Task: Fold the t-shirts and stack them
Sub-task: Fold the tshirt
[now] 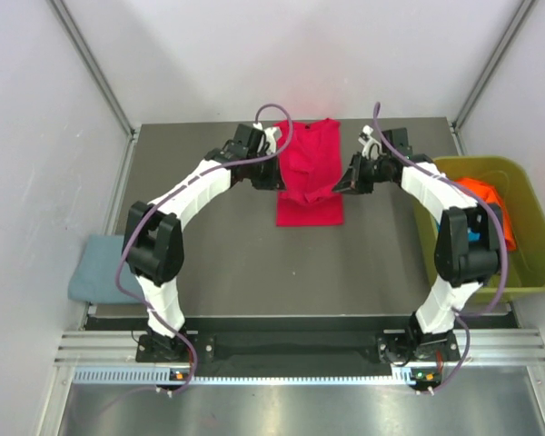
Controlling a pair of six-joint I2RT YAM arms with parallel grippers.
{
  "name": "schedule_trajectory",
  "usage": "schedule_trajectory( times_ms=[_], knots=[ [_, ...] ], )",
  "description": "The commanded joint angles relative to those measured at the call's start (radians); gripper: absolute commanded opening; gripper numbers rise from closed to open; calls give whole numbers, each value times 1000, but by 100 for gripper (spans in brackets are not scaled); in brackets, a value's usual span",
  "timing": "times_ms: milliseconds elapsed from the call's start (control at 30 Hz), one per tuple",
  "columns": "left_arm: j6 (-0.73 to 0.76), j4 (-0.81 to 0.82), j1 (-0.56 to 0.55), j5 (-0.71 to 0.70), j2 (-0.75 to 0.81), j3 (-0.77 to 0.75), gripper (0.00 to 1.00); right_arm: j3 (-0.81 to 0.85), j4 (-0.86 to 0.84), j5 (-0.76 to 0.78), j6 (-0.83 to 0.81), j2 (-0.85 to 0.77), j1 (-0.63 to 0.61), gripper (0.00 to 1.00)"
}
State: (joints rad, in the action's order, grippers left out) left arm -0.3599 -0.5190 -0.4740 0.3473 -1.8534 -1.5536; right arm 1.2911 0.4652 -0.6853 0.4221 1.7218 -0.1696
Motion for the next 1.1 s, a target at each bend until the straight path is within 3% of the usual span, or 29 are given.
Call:
schedule_trajectory(
  times_ms=[0,300,633,1067],
  knots=[
    [9,80,34,18,-56,-103,0,137,-54,-2,-3,82,16,0],
    [-2,97,98,50,-259,-281,0,275,-86,21,6,254,18,0],
    [-13,108,113,64,-418,-450,0,344,-105,61,-5,340,18,0],
    [-34,131,113,70,-458,-471,0,358,-103,101,-17,340,27,0]
  ],
)
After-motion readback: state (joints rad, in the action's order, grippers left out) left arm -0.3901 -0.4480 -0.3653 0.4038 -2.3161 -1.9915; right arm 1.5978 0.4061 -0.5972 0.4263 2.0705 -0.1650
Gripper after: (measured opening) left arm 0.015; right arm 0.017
